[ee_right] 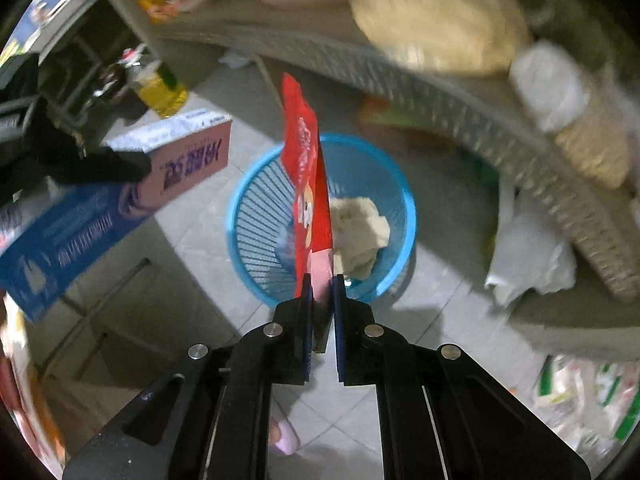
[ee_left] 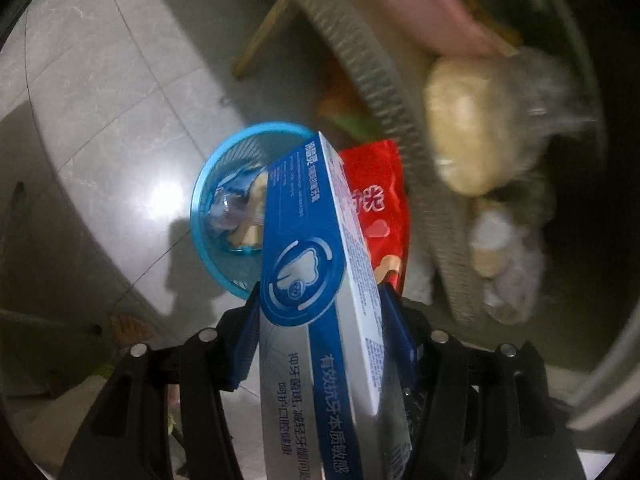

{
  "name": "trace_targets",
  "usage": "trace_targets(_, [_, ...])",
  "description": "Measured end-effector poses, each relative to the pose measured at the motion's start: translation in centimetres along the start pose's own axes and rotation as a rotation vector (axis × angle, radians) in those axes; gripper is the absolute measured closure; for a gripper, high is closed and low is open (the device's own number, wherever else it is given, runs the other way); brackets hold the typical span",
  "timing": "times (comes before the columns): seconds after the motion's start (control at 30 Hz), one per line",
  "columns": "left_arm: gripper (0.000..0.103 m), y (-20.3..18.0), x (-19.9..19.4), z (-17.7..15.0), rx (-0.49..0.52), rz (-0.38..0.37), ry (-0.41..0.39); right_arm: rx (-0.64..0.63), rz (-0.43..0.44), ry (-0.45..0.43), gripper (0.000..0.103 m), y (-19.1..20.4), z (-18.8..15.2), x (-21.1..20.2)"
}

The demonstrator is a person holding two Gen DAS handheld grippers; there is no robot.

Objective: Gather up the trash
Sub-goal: 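Carry both items to the blue wastebasket and open both tools over it, then move both tools back over the table toward the red can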

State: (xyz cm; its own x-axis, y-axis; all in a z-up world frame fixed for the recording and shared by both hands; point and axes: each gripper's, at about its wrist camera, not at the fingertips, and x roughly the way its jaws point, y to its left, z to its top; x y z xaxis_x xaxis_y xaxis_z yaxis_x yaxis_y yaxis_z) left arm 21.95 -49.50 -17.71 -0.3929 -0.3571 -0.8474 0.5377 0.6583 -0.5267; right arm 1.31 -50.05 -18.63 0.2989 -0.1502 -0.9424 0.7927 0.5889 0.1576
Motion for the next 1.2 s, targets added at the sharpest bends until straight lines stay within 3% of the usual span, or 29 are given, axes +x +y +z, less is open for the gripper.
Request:
trace_targets(0.23, [0.046,-0.4,6.3,3.5,0.035,0.127,-0.009,0.108,-0.018,0.049,0.092,-1.3,3.0,5.1])
trace_targets(0.3, [0.035,-0.4,7.2,4.0,0.049,0.141,-0.009,0.132,0.007,0.042,0.085,-1.6,3.7,6.0])
trace_targets(0.37, [0.03,-0.2,7.4,4.0,0.05,0.145,-0.016,0.143,0.0,0.036,0.059,-2.0,4.1,6.9])
trace_targets(0.43, [0.028,-0.2,6.8,3.9,0.035,0.127,-0.021,0.13,-0.021,0.016,0.053,-2.1,4.0,7.6])
trace_targets(0.57, [0.027,-0.3,4.7,3.5,0.001,0.084,-0.036,0.135,-0.062,0.013,0.052,-2.5,3.3,7.8])
trace_targets(0.63, [0.027,-0.8,3.1,3.1,0.017,0.074,-0.054,0.141,-0.081,-0.011,0.047,-3.0,2.5,7.0])
trace_targets(0.87, [0.027,-3.1,-5.0,0.0,0.109,0.036,-0.144,0.149,-0.084,-0.072,0.047,-5.0,-0.3,4.0])
trace_targets(1.03, [0.02,-4.5,-13.7,-5.3,0.19,-0.003,-0.294,0.087,-0.049,-0.106,0.047,-3.3,-3.5,0.4])
trace_targets(1.2, [0.01,-3.5,-21.1,-12.4,0.216,-0.037,-0.457,-0.024,0.015,-0.197,0.034,0.1,-5.7,-5.2])
